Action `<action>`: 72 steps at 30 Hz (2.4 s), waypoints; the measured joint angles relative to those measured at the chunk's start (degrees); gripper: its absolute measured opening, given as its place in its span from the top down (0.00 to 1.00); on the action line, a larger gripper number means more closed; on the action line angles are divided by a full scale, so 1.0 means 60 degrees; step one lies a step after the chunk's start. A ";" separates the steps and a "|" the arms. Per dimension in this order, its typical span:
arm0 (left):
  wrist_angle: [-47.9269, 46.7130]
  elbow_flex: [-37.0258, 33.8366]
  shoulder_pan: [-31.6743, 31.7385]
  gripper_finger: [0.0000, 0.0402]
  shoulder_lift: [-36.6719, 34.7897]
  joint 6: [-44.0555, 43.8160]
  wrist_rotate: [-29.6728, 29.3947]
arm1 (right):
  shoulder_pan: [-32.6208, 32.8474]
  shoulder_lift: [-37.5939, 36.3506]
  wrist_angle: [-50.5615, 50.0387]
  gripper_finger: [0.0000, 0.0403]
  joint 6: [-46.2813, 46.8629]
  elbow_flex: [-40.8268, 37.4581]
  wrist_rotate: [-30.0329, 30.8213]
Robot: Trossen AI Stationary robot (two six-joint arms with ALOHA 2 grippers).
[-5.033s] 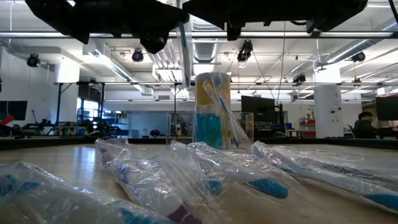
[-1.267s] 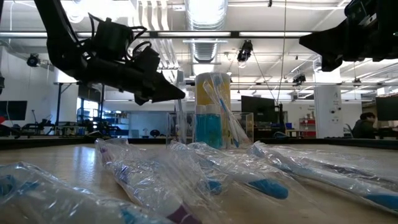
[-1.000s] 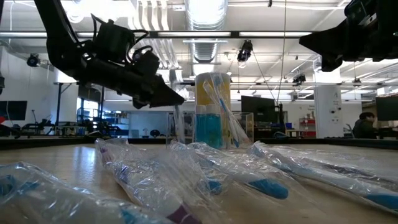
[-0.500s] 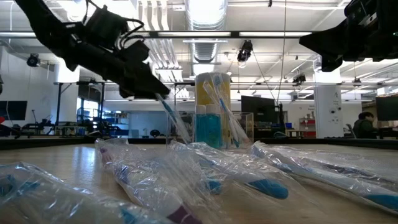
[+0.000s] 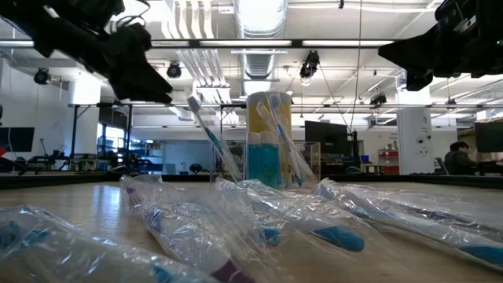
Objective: Pick & Place toothbrushing station
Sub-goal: Put the violet toothbrush into the transparent organizer
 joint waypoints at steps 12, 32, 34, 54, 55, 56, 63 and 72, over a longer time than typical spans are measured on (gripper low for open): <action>-0.1168 -0.0699 -0.0395 0.41 -0.3312 -0.0585 0.1653 | 0.0000 0.0011 -0.0007 0.98 0.0113 0.0000 0.0004; 0.0934 -0.3044 -0.0895 0.97 -0.5162 -0.0561 0.1821 | 0.0007 0.0004 -0.0559 0.98 0.1804 0.0271 -0.0551; 0.0929 -0.3045 -0.0895 0.98 -0.5162 -0.0561 0.1821 | 0.0013 0.0012 -0.1978 0.98 0.2288 0.0956 -0.0882; 0.0914 -0.3187 -0.0891 0.98 -0.5170 -0.0332 0.1832 | 0.1184 0.6475 -1.1461 0.98 0.7086 0.7872 -0.1454; 0.0920 -0.3187 -0.0891 0.98 -0.5170 -0.0332 0.1832 | 0.1284 0.6877 -1.1411 0.98 0.7042 0.8109 -0.1616; 0.0937 -0.3187 -0.0891 0.98 -0.5170 -0.0330 0.1832 | 0.1375 0.7234 -1.1399 0.98 0.7052 0.8319 -0.1767; 0.1068 -0.3177 -0.0891 0.96 -0.5188 -0.0488 0.1839 | 0.1932 0.9369 -1.1414 0.96 0.7751 0.9613 -0.2564; 0.1202 -0.3169 -0.0891 0.98 -0.5188 -0.0866 0.1971 | 0.2540 1.1252 -1.1830 0.71 0.8366 1.1131 -0.4370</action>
